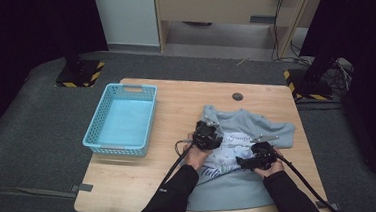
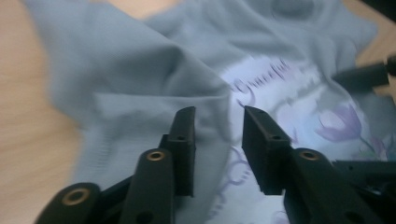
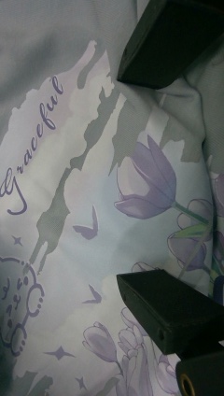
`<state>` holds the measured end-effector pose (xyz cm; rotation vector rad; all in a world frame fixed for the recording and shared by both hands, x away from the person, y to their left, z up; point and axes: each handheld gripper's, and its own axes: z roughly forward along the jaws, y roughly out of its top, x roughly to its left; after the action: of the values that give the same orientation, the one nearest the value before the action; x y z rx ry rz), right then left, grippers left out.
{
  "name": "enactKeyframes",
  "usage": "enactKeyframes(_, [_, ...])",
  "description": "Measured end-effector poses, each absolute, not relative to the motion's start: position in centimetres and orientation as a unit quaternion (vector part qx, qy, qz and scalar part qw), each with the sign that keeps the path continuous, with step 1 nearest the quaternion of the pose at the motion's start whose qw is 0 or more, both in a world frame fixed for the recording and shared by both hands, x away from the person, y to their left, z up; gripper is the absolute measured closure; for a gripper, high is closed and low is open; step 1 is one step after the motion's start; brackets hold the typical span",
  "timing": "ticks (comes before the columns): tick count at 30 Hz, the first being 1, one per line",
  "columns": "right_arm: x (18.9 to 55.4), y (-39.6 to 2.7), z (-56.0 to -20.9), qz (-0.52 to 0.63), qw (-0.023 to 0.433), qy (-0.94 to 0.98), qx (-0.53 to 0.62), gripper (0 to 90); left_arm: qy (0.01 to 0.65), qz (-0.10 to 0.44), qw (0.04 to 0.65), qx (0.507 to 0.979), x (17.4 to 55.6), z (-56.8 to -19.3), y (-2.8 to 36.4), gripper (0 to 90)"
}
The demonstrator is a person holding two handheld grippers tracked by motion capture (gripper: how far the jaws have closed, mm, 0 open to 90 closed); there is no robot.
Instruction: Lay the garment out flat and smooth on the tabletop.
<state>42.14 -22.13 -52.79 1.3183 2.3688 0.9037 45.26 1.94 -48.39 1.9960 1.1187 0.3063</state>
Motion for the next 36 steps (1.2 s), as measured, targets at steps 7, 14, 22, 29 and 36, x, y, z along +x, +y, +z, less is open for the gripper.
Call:
enactKeyframes(7, [42.2,-22.1,-52.8,0.312,0.142,0.82,0.457,4.6,0.482,0.132,0.417,0.759,46.8,-47.0,6.0,49.6])
enactKeyframes(14, [42.2,-22.0,-52.8,0.313,0.143,0.821,0.456,4.5,0.478,0.122,0.413,0.766,48.4,-48.7,6.1,46.8])
enactKeyframes(22, [42.2,-22.0,-52.8,0.312,0.143,0.821,0.456,4.5,0.491,0.113,0.403,0.764,49.4,-50.6,5.4,49.4])
enactKeyframes(29, [42.2,-22.0,-52.8,0.312,0.143,0.821,0.456,4.5,0.484,0.123,0.396,0.771,49.1,-50.6,4.7,72.5])
enactKeyframes(36, [42.2,-22.0,-52.8,0.312,0.143,0.821,0.455,4.5,0.478,0.135,0.384,0.778,48.7,-50.2,4.5,84.5])
